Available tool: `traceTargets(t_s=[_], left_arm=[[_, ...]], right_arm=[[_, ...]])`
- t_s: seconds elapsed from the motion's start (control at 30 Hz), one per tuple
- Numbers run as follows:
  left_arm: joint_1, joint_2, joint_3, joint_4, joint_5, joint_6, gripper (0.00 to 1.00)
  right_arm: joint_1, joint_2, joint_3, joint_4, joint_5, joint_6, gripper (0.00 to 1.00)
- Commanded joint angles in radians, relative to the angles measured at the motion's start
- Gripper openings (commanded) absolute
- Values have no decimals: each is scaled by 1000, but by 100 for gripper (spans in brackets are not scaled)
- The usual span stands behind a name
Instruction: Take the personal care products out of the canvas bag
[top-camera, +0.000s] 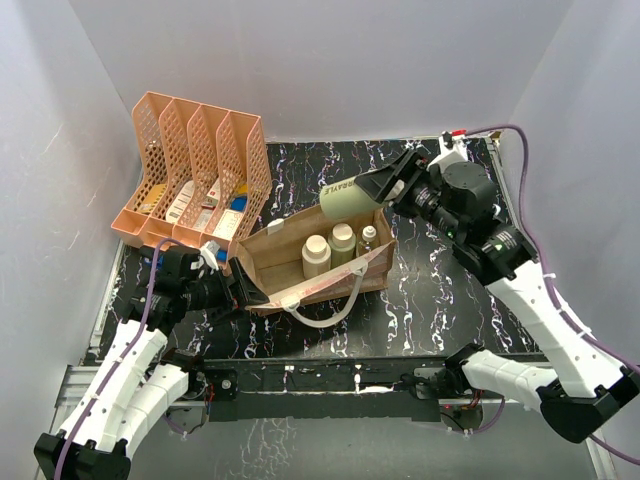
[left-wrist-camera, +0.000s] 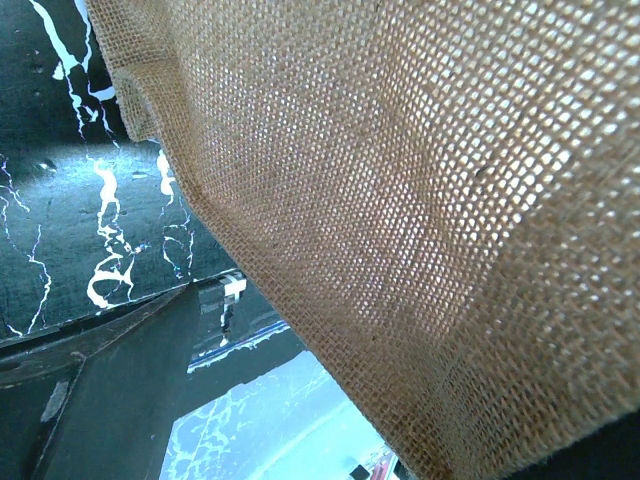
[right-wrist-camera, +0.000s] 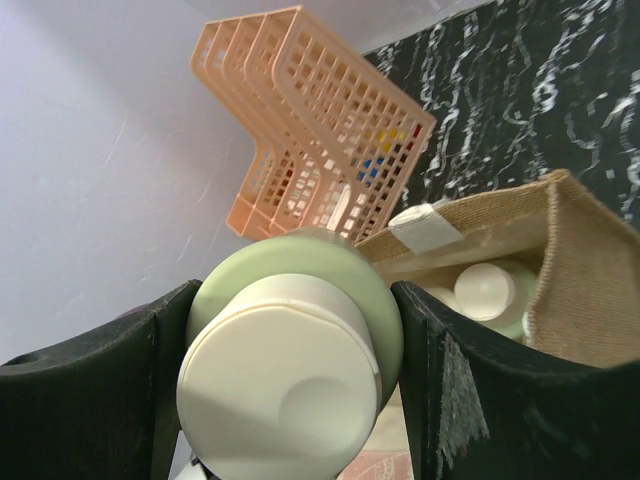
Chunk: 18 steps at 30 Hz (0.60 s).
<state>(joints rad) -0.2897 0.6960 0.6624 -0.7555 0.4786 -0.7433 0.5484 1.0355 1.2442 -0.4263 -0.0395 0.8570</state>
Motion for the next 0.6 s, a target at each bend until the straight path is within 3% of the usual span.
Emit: traceTargets(t_s=[0.0, 0.27, 0.57], left_arm=[[-1, -7, 28, -21, 0, 16, 90], [0, -12, 34, -25, -6, 14, 90], [1, -7, 45, -24, -3, 16, 92]], right_arm=[[-3, -69, 172, 32, 152, -78, 8], [-2, -90, 250, -172, 527, -260, 8], [-2, -93, 75, -234, 864, -377, 8]])
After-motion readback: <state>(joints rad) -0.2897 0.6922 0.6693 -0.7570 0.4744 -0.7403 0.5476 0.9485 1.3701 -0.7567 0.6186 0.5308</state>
